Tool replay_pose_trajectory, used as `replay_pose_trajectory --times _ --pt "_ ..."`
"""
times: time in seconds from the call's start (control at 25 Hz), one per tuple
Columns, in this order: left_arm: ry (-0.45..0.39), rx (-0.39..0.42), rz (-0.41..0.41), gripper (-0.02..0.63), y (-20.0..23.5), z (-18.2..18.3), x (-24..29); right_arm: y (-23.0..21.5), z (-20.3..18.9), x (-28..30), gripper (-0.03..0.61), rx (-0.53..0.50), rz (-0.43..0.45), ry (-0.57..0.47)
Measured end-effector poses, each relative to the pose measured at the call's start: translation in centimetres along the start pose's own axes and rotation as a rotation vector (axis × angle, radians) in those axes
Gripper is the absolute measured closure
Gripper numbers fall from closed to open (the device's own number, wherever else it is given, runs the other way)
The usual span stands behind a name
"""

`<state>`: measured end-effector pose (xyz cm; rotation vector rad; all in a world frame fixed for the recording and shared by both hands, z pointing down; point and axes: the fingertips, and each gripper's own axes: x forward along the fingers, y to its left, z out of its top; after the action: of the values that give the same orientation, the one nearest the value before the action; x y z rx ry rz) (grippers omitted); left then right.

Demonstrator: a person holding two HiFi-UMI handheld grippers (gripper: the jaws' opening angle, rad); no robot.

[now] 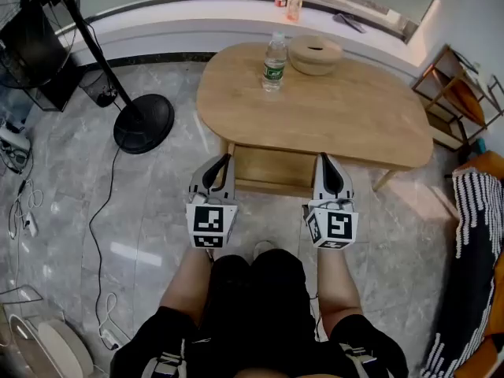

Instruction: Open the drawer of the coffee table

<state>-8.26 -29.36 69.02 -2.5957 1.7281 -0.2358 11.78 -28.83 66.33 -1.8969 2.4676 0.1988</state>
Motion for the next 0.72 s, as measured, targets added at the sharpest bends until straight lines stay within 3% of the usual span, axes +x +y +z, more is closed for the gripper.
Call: replay_pose_trajectory --times 0.12,0.24,0.52,0.72 --pt "0.034 -0.063 -0.010 0.588 1.4 5.9 3.1 -1.7 5.2 4.5 0.563 0.020 0.019 0.045" --pt "0.051 -0.093 -0.018 0.588 2.6 14.9 4.6 -3.2 13.4 7.9 0.563 0.056 0.026 0.072" --pt "0.043 -0.086 0.001 0.588 4.8 39.7 2.2 -5.4 36.8 11.5 0.563 0.076 0.060 0.081" --pt "0.037 -0.049 0.025 0.588 4.8 52.4 0.5 -7.5 49.4 11.8 0.563 0.081 0.080 0.049"
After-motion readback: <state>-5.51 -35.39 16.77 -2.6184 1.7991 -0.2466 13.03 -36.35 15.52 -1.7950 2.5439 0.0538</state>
